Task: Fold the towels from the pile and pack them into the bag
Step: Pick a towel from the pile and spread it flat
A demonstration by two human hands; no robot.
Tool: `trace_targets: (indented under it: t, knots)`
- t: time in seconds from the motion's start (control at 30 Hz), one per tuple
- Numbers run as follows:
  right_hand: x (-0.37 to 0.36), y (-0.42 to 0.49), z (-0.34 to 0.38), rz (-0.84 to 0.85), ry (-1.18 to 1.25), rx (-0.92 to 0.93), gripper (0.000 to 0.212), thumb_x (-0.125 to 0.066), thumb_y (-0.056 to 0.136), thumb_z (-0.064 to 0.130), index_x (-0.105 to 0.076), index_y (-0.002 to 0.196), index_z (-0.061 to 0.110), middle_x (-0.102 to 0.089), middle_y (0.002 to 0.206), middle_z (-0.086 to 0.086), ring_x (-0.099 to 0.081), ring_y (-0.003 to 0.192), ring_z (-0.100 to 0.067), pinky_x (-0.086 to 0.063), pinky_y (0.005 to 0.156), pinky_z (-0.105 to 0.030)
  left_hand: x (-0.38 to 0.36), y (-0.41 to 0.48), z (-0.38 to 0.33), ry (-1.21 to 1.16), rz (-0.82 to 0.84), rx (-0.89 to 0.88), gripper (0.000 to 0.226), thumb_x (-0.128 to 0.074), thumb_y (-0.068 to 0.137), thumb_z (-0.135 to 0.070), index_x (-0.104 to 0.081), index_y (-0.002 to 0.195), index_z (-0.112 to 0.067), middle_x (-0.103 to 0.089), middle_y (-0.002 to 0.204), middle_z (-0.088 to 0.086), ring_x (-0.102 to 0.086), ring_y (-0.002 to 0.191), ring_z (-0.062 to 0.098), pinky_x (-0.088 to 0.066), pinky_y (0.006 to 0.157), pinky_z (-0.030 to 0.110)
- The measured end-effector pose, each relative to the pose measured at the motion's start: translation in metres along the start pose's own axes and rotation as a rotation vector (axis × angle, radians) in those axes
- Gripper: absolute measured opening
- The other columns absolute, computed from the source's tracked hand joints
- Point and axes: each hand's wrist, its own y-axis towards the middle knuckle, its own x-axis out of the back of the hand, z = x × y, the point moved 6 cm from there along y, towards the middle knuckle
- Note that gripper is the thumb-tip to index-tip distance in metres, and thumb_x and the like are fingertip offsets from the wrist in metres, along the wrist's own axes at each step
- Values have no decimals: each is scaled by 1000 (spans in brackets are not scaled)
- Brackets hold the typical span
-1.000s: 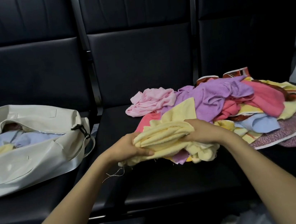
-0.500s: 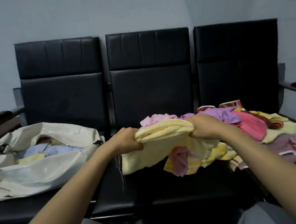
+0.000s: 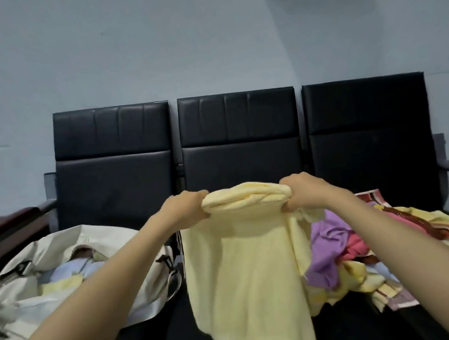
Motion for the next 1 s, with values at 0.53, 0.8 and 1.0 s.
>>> trace_targets:
  t: [0.53, 0.8, 1.0]
  knots:
    - [-155, 14, -14, 116, -235, 183, 28, -66, 79, 25, -57, 104, 18, -63, 102, -4, -58, 100, -27, -35, 73, -34, -180, 0, 35, 46, 95, -44, 35, -50, 89, -18, -49, 124, -19, -58, 118, 5, -55, 112, 29, -39, 91, 38]
    - [-206, 4, -29, 436, 295, 28, 43, -72, 81, 41, -60, 117, 21, -59, 108, 8, -56, 98, -9, -45, 81, -19, -227, -26, 25, -381, 708, 36, 77, -78, 73, -46, -42, 138, -28, -45, 136, -6, -46, 123, 16, -39, 104, 29]
    - [-229, 13, -24, 422, 240, 13, 35, -63, 88, 44, -63, 112, 18, -60, 102, 5, -58, 96, -12, -47, 83, -26, -226, -3, 1, -578, 368, 111, 35, -49, 97, -39, -62, 120, -16, -64, 118, 3, -58, 102, 16, -45, 90, 27]
